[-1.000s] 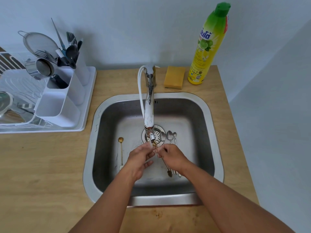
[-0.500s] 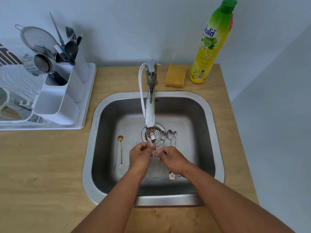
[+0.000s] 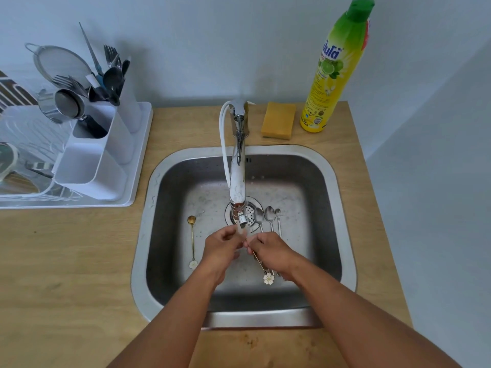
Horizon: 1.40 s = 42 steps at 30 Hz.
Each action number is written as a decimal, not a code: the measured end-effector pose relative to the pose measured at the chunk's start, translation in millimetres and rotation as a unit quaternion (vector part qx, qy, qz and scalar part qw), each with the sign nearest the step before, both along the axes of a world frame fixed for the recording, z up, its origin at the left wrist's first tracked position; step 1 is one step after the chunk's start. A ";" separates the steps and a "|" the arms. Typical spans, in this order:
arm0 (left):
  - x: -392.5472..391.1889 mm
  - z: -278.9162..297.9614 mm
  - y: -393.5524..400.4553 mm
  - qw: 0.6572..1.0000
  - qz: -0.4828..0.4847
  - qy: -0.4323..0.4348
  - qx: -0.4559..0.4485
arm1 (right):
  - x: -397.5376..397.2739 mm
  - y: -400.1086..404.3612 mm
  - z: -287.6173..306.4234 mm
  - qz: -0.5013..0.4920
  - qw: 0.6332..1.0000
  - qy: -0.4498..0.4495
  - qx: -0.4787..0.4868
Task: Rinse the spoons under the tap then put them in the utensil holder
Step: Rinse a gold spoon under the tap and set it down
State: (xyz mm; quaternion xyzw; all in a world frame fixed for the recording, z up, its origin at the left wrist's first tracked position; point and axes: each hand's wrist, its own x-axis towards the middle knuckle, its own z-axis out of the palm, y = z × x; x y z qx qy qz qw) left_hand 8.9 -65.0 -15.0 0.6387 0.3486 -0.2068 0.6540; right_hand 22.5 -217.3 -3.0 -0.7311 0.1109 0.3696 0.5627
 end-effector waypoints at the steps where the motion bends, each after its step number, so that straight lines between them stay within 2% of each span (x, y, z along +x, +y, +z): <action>1: -1.7 -0.6 -0.3 1.000 0.007 -0.005 0.002 | -0.4 -0.2 -0.9 0.002 1.000 0.003 0.003; 6: 3.1 4.7 -7.6 0.993 0.031 -0.025 0.111 | -4.0 2.0 -2.9 0.034 0.999 -0.036 -0.023; 10: 14.0 11.9 -14.9 0.988 0.080 0.019 0.131 | -3.1 4.6 -1.3 0.011 1.000 -0.019 -0.011; 13: 17.2 16.1 -12.7 0.994 0.093 0.061 0.011 | 0.6 1.5 0.4 -0.042 0.995 0.051 0.076; 16: 8.1 13.5 -7.2 0.987 0.065 0.075 -0.125 | 3.6 -3.5 3.1 -0.093 0.974 0.122 0.169; 21: -2.0 6.0 -4.0 0.977 0.034 0.064 -0.200 | 0.1 -5.3 3.2 -0.099 0.965 0.147 0.194; 26: 6.3 8.6 -5.3 0.981 0.060 0.108 -0.150 | -2.4 -4.6 2.0 -0.079 0.974 0.116 0.177; 34: 23.6 20.5 0.9 0.985 0.010 0.164 -0.043 | -5.9 5.1 2.3 -0.028 0.996 0.017 0.077; 38: 12.2 23.8 2.6 0.993 0.019 0.119 0.022 | -0.5 9.1 2.3 -0.066 0.993 0.020 0.095; 42: -10.7 31.0 -2.2 0.997 -0.032 0.053 0.053 | 9.4 12.7 2.9 -0.087 0.992 0.006 0.093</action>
